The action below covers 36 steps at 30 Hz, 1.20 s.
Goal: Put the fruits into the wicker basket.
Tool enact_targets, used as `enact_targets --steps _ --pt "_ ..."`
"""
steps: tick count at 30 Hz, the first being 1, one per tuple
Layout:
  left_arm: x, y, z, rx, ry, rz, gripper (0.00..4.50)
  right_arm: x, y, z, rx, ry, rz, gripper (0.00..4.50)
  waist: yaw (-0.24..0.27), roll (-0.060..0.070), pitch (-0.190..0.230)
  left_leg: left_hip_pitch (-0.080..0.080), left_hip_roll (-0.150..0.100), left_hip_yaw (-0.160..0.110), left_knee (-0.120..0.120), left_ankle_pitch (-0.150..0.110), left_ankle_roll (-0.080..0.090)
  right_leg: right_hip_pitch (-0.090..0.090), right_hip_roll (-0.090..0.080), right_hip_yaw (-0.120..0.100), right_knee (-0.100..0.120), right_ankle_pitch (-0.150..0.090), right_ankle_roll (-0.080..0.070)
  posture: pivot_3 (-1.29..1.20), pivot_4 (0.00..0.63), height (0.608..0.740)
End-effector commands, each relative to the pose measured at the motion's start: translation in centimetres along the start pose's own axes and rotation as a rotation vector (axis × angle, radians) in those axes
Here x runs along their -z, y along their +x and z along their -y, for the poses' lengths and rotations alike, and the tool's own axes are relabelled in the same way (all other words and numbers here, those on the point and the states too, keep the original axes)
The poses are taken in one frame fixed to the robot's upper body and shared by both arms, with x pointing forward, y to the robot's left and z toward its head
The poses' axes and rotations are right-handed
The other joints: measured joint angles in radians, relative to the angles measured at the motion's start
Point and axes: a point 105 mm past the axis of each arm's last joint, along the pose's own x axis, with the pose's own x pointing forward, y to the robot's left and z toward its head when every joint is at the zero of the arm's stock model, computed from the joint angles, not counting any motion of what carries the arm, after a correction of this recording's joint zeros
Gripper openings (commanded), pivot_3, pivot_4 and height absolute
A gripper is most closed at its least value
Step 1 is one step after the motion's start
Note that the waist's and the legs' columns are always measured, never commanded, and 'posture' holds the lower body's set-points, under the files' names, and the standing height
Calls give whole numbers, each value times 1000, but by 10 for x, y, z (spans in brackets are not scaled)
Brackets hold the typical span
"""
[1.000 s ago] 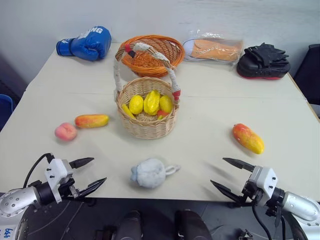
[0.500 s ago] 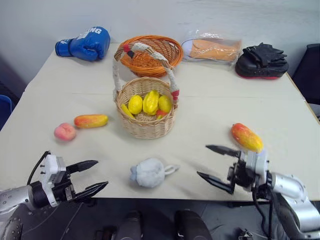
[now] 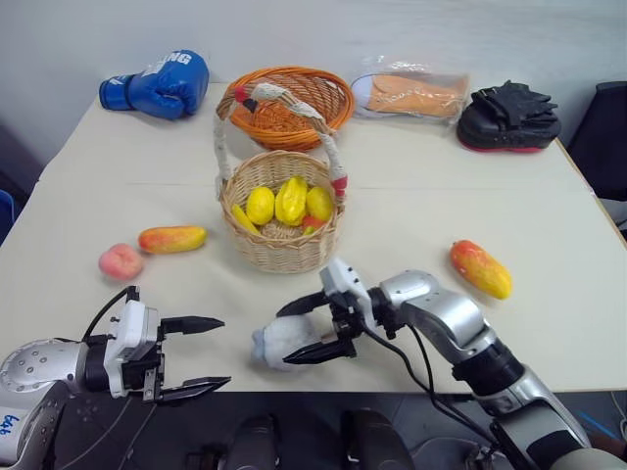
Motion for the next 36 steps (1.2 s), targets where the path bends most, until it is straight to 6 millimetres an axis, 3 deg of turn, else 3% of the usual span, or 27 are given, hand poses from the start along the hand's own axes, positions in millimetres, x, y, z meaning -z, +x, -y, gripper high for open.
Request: enact_targets --steps 1,2,4,7,10,14,17,19,23,26,29,33,36 --pt "-2 0 1 19 2 -8 4500 12 5 2 -46 8 -54 2539 -1 0 0 0 0 0 0 0 0 0 0 0 0 0 0 0 150 740" --pt "-2 0 1 22 9 -9 4500 13 6 1 -55 11 -54 2083 -2 0 0 0 0 0 1 -1 0 0 -1 0 0 0 0 0 150 740" --pt "-4 2 -2 21 27 -4 4500 13 5 -1 -70 8 -43 1602 -1 0 0 0 0 0 1 -1 0 0 -1 0 0 0 0 0 150 740" --pt "-11 9 -5 27 53 20 4500 -1 -7 -2 -29 -23 48 637 0 0 0 0 0 0 1 -1 -1 0 0 -1 1 0 0 0 150 740" --pt "-18 19 -5 58 64 58 4500 -22 -44 -6 108 40 171 17 0 0 0 0 0 0 1 -1 -1 0 -1 -1 1 0 1 0 150 740" --pt "-36 43 -3 132 79 136 4500 -32 -108 -28 427 116 351 17 21 1 0 -2 -1 -3 1 -2 -1 1 -3 0 0 0 1 0 150 740" --pt "-44 54 -4 163 85 170 4500 -38 -143 -45 607 126 433 17 24 1 1 -3 0 -5 1 -2 -1 2 -1 1 -3 0 1 0 150 740" --pt "-47 62 -6 186 84 191 4500 -47 -181 -56 780 103 498 17 22 1 1 -2 1 -3 1 -2 -1 2 0 1 -3 0 1 0 150 740" --pt "-48 72 -7 233 102 192 4500 -57 -243 -60 1038 20 519 17 19 2 1 2 1 4 1 -1 0 2 10 3 -2 1 3 0 150 740" --pt "-58 80 -11 261 148 206 4500 -62 -335 -36 1439 -109 483 17 13 2 1 3 1 6 2 -1 0 2 11 5 -2 2 3 0 150 740" --pt "-64 84 -15 263 173 220 4500 -44 -393 -12 1722 -100 335 17 8 3 2 1 0 12 9 -2 1 1 12 7 -2 2 5 0 150 740" --pt "-70 86 -16 258 193 243 4500 -20 -437 -1 1939 -87 145 17 0 3 2 0 1 16 9 0 -3 0 13 8 -3 2 4 0 150 740" --pt "-75 84 -17 235 194 276 4500 -1 -446 3 1989 -38 72 17 -1 6 3 -2 2 18 9 0 -4 -2 13 8 -3 2 4 0 150 740"
